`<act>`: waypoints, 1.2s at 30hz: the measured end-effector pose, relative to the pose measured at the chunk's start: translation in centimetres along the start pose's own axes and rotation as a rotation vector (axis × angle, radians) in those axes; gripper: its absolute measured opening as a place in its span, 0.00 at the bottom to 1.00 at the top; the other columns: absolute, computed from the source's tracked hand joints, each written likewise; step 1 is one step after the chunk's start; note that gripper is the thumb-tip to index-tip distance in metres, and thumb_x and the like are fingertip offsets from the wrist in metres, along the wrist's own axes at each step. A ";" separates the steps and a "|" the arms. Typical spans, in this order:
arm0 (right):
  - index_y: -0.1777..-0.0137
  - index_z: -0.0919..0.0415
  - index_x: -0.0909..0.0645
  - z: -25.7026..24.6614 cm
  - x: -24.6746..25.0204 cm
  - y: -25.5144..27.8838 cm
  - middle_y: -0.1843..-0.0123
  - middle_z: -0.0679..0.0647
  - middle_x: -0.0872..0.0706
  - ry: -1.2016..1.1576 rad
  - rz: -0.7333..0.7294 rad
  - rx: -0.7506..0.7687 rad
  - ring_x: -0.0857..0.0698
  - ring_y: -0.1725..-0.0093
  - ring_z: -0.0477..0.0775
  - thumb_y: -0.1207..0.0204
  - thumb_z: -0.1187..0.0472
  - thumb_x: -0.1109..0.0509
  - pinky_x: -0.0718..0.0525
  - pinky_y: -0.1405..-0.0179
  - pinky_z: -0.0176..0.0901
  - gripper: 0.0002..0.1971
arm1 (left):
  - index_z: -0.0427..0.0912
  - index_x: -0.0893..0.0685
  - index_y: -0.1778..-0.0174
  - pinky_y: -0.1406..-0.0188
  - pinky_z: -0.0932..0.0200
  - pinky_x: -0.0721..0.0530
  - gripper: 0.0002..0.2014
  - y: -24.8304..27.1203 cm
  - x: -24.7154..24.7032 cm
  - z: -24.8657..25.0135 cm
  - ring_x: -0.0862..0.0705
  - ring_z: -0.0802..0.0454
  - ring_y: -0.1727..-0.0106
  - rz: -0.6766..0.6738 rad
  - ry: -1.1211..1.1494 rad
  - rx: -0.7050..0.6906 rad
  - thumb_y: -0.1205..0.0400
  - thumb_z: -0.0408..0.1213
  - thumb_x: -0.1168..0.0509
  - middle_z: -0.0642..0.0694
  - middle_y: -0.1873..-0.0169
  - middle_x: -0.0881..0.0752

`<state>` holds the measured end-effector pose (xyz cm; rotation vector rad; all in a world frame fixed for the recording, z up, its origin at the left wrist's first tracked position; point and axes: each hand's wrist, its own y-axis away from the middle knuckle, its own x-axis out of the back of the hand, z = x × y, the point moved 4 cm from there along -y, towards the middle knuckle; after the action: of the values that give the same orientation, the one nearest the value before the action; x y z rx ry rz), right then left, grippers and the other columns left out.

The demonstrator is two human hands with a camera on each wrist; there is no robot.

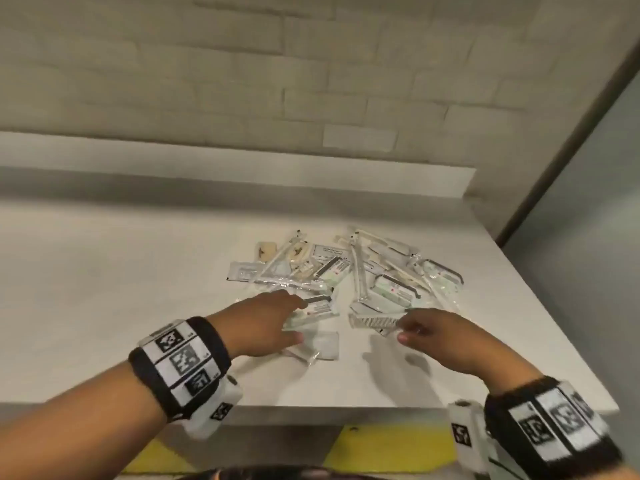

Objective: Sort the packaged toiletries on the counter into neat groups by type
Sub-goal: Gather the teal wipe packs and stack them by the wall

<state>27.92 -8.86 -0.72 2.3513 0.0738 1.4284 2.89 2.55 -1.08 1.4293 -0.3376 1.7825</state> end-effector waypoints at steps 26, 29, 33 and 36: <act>0.34 0.53 0.29 6.8 4.8 -5.2 0.41 0.51 0.20 0.369 -0.072 -0.053 0.20 0.49 0.55 0.34 0.56 0.26 0.20 0.57 0.46 0.27 | 0.41 0.32 0.28 0.44 0.50 0.21 0.32 -15.1 1.9 3.6 0.21 0.40 0.36 0.167 -0.054 0.340 0.23 0.56 0.36 0.38 0.34 0.25; 0.36 0.49 0.27 7.2 2.5 -4.4 0.42 0.49 0.24 0.408 -0.083 0.007 0.19 0.49 0.53 0.39 0.51 0.25 0.20 0.59 0.44 0.29 | 0.41 0.32 0.28 0.46 0.50 0.19 0.34 -16.4 0.9 3.6 0.20 0.41 0.37 0.110 -0.200 0.366 0.25 0.56 0.33 0.39 0.35 0.24; 0.38 0.52 0.25 6.6 2.0 -5.0 0.41 0.50 0.21 0.443 0.076 0.124 0.17 0.47 0.56 0.29 0.52 0.30 0.20 0.54 0.46 0.19 | 0.40 0.30 0.30 0.49 0.51 0.19 0.31 -17.6 0.6 3.7 0.17 0.43 0.41 0.130 -0.279 0.386 0.24 0.54 0.32 0.42 0.39 0.19; 0.36 0.52 0.23 6.2 4.5 -5.6 0.41 0.52 0.21 0.642 0.251 0.195 0.17 0.46 0.57 0.27 0.42 0.30 0.21 0.49 0.51 0.23 | 0.40 0.28 0.30 0.46 0.51 0.18 0.30 -17.8 0.6 3.7 0.17 0.44 0.40 0.114 -0.300 0.407 0.23 0.54 0.33 0.43 0.39 0.18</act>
<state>36.31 -4.47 -1.43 1.9933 0.0951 2.3474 18.29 11.76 -4.11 2.0097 -0.2193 1.7956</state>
